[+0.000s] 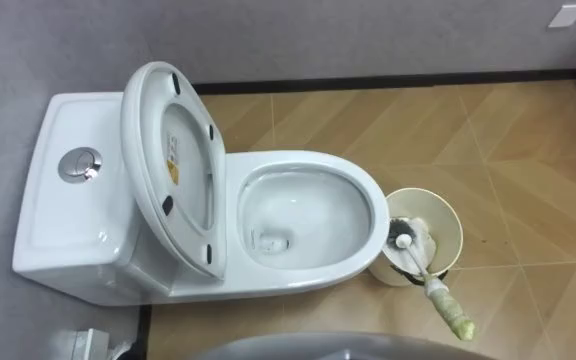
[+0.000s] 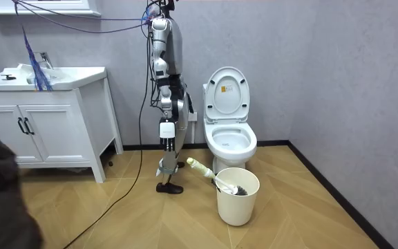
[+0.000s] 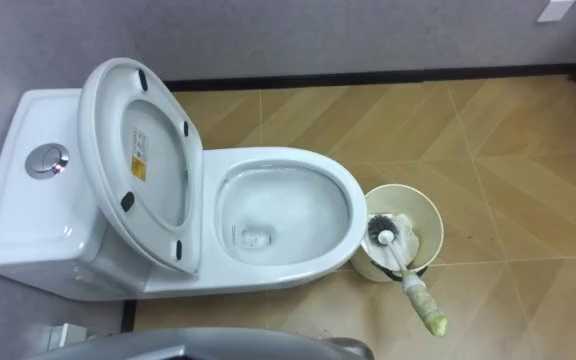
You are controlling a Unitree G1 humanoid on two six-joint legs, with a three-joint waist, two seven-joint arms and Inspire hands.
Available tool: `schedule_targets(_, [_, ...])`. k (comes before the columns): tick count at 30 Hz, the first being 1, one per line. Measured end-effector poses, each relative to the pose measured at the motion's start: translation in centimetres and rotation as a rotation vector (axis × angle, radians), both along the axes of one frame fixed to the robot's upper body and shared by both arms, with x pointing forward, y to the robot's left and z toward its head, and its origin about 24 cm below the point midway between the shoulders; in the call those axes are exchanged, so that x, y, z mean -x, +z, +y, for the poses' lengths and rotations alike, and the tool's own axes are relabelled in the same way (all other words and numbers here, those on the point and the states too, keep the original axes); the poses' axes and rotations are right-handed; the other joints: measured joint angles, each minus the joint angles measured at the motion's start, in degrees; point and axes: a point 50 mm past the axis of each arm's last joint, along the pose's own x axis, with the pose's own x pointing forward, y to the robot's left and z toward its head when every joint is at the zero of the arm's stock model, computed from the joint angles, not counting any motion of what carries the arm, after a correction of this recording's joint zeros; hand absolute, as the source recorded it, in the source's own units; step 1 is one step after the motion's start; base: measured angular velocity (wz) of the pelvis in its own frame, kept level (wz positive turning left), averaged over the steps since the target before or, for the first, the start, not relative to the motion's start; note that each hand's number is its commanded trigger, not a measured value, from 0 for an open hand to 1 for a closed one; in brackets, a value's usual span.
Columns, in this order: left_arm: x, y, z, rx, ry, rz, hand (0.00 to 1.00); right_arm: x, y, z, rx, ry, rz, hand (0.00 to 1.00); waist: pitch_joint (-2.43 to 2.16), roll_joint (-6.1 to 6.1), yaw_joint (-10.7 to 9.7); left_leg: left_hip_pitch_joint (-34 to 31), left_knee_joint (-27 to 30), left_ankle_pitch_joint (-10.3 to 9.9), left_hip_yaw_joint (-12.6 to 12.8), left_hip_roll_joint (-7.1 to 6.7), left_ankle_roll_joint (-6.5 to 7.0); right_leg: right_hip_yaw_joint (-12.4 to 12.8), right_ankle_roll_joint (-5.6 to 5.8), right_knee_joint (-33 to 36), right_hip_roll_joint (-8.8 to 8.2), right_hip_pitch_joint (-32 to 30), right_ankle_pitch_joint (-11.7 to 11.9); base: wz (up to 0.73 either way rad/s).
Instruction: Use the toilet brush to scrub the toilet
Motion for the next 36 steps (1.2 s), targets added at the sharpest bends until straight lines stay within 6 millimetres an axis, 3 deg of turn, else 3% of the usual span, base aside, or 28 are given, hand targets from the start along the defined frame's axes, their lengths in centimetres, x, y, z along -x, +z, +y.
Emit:
schedule_targets(6, [0.1,0.0,0.0,-0.002,0.001,0.003,0.00,-0.3,0.0,-0.1,0.008,0.007,-0.027,0.00,0.02,0.63,-0.02,0.03,0.00,0.00,0.00,0.00,0.00,0.05,-0.01,-0.05,0.03,0.00,0.01,0.00])
schedule_targets(23, [-0.2,-0.1,-0.3,0.034,0.025,-0.051,0.00,-2.6,0.4,-0.6,0.108,0.077,-0.159,0.00,0.16,0.64,0.26,0.01,0.00,0.00,0.41,0.03,0.00,0.12,-0.02,0.06,0.06,-0.02,0.01,0.00])
schedule_targets(26, [-0.6,-0.1,-0.5,0.048,0.022,-0.079,0.00,-5.3,1.1,-1.3,0.177,0.072,-0.293,0.00,0.32,0.91,0.27,-0.21,0.00,0.00,0.55,0.04,0.00,0.77,-0.03,0.03,0.11,-0.56,0.11,-0.10])
schedule_targets(30, [-1.8,0.1,-0.4,0.068,0.029,-0.136,0.00,-10.6,3.1,-1.2,0.227,0.072,-0.597,0.00,0.30,1.24,0.46,-0.77,0.00,0.00,0.57,0.07,0.00,0.98,-0.05,-0.05,0.22,-1.09,0.44,-0.02])
schedule_targets(36, [-2.0,0.2,-0.2,0.078,0.035,-0.172,0.00,-13.0,4.1,-0.4,0.227,0.085,-0.742,0.00,0.04,1.09,1.60,-1.82,0.07,0.00,0.25,0.14,0.00,0.61,-0.07,-0.10,0.28,-1.79,0.53,0.04])
